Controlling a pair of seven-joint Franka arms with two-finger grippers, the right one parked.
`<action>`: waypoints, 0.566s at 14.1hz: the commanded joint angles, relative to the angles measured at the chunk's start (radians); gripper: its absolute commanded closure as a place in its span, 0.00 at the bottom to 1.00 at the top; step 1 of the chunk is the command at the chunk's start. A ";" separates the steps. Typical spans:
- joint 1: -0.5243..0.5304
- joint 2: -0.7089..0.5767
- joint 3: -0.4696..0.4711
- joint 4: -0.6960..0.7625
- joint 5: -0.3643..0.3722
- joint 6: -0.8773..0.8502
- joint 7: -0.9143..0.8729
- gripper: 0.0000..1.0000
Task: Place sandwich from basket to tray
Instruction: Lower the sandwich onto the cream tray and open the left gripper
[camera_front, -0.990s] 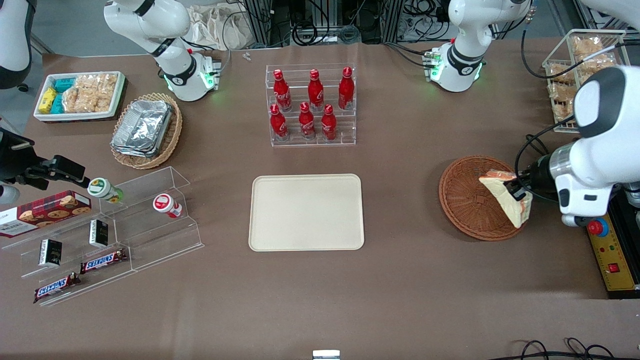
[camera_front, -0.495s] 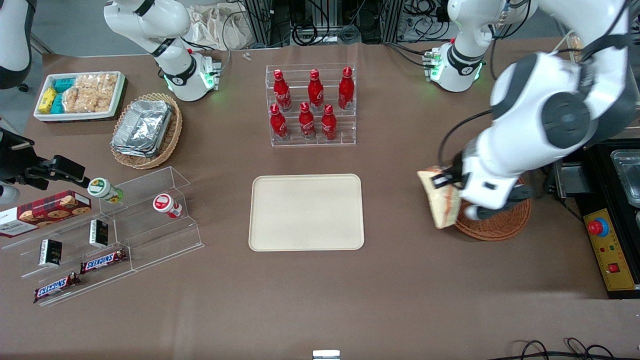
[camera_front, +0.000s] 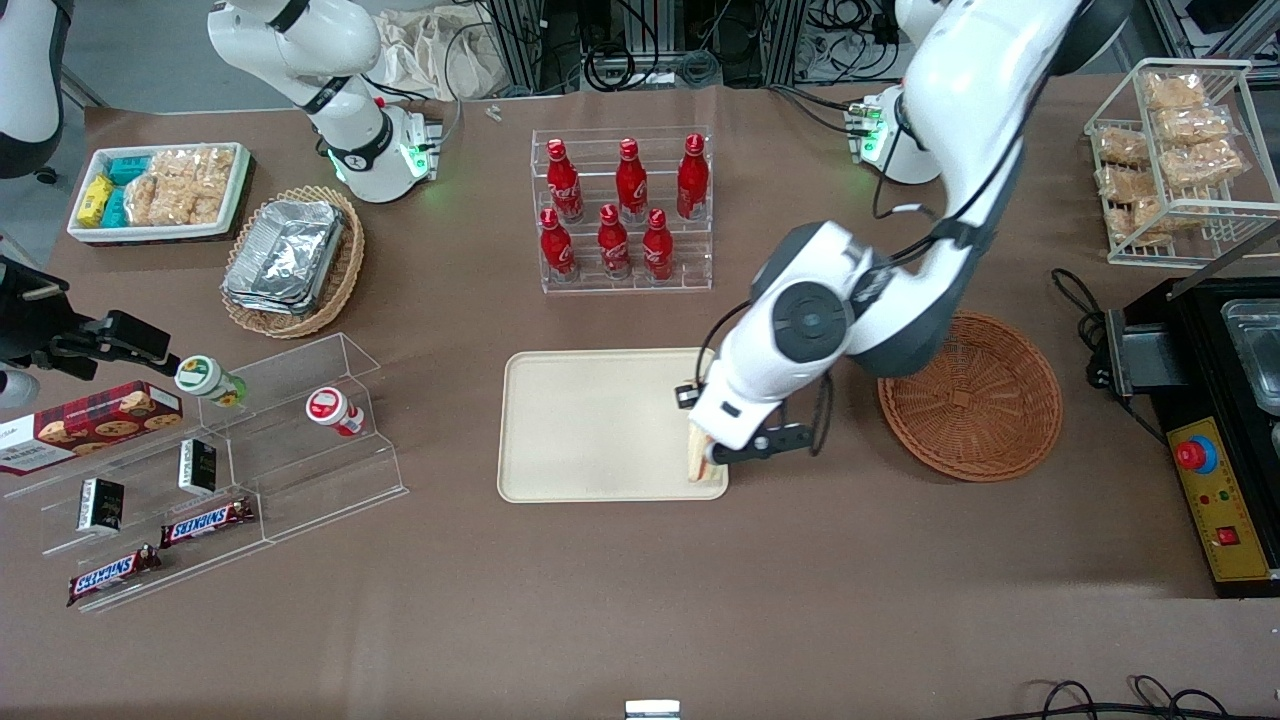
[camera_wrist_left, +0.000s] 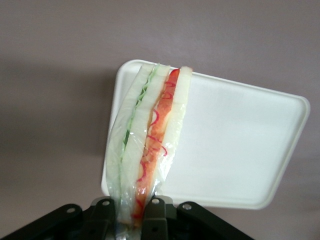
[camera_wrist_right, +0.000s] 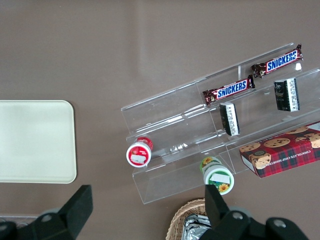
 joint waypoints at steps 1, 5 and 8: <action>-0.051 0.085 0.011 0.054 0.070 0.007 -0.036 1.00; -0.051 0.111 0.011 0.022 0.104 0.007 -0.037 1.00; -0.051 0.116 0.011 -0.011 0.110 0.042 -0.040 1.00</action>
